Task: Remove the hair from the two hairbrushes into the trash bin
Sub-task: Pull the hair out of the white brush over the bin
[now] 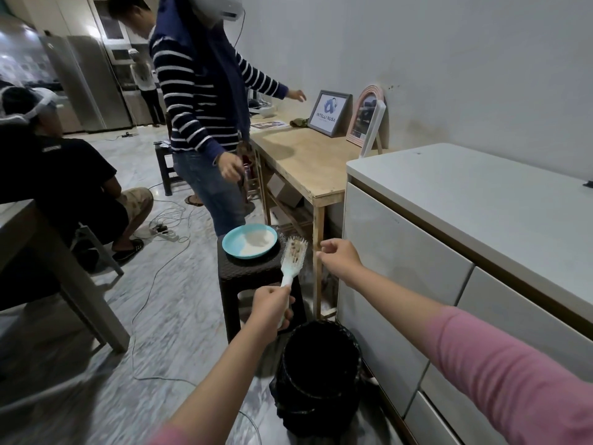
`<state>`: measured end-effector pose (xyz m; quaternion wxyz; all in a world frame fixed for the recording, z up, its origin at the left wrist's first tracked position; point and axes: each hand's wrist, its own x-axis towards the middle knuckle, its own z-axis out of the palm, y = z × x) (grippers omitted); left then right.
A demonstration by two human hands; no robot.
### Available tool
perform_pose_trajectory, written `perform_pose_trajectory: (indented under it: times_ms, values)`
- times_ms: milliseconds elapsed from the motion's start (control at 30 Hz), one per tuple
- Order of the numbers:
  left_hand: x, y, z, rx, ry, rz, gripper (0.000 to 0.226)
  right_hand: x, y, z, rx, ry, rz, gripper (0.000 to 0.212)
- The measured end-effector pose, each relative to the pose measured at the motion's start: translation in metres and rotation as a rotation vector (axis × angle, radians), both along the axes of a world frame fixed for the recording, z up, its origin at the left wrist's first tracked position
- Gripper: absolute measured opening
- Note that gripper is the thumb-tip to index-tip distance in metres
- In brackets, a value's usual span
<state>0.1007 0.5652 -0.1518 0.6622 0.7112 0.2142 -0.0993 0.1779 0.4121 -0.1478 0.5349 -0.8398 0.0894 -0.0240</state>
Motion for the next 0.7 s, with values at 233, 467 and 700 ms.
perform_pose_trajectory:
  times_ms: [233,467,700]
  values:
    - [-0.01,-0.007,-0.006,0.058,-0.05,-0.083,0.009,0.011,0.013,0.02,-0.164,-0.061,0.071,0.06]
    - [-0.02,0.001,-0.011,0.118,-0.106,-0.095,0.006,0.021,0.013,0.019,-0.263,-0.043,0.002,0.01]
    - [-0.023,0.007,-0.017,0.086,-0.084,-0.097,0.008,0.02,0.015,0.012,-0.315,-0.067,-0.056,0.007]
